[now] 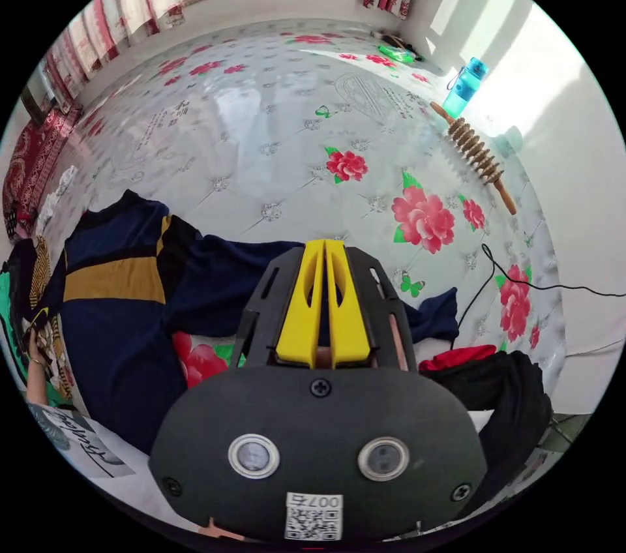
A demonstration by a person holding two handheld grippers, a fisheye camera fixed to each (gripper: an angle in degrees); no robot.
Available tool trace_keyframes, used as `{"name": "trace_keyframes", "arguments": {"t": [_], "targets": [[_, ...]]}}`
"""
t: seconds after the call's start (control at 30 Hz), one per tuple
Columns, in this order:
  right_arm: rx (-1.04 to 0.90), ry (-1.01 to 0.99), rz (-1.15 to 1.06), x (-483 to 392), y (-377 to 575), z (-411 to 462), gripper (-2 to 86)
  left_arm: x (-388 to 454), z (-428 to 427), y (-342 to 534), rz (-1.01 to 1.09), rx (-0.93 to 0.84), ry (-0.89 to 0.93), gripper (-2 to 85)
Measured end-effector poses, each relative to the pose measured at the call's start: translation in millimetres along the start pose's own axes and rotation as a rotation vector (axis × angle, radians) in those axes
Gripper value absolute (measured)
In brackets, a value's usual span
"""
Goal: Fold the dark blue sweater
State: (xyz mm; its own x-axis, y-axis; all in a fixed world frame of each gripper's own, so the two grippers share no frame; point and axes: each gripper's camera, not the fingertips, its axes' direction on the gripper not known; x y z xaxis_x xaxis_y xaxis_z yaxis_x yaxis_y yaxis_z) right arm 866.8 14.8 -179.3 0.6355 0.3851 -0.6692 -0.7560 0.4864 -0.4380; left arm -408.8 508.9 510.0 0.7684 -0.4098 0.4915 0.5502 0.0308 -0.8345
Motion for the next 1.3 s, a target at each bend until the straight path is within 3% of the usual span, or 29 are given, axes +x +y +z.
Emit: {"name": "trace_keyframes", "arguments": {"t": [0.23,0.4,0.67,0.73,0.87,1.0,1.13,1.3], "targets": [[-0.092,-0.150,-0.262,-97,96,-12,-0.3,-172,-38,43,-0.552,0.108,-0.103,6.5],[-0.169,-0.311,-0.336,-143,124,-14,-0.3,-239,-59,34,-0.543,0.173,-0.305,7.9],[-0.163,-0.387,-0.400,-186,128,-32,-0.3,-307,-16,35,-0.653,0.043,-0.152,7.8],[-0.164,-0.388,-0.418,-194,132,-36,-0.3,-297,-24,30,-0.555,0.100,-0.172,0.3],[-0.157,-0.387,-0.443,-206,147,-47,-0.3,-268,-74,25,-0.401,0.318,-0.068,-0.8],[-0.154,-0.417,-0.453,-211,160,-56,-0.3,-200,-148,19,-0.118,0.508,0.090,-0.9],[-0.111,-0.470,-0.454,-214,174,-73,-0.3,-94,-217,44,0.192,0.707,0.299,-0.9],[-0.054,-0.501,-0.463,-210,194,-93,-0.3,58,-232,86,0.550,0.680,0.736,-0.6]]}}
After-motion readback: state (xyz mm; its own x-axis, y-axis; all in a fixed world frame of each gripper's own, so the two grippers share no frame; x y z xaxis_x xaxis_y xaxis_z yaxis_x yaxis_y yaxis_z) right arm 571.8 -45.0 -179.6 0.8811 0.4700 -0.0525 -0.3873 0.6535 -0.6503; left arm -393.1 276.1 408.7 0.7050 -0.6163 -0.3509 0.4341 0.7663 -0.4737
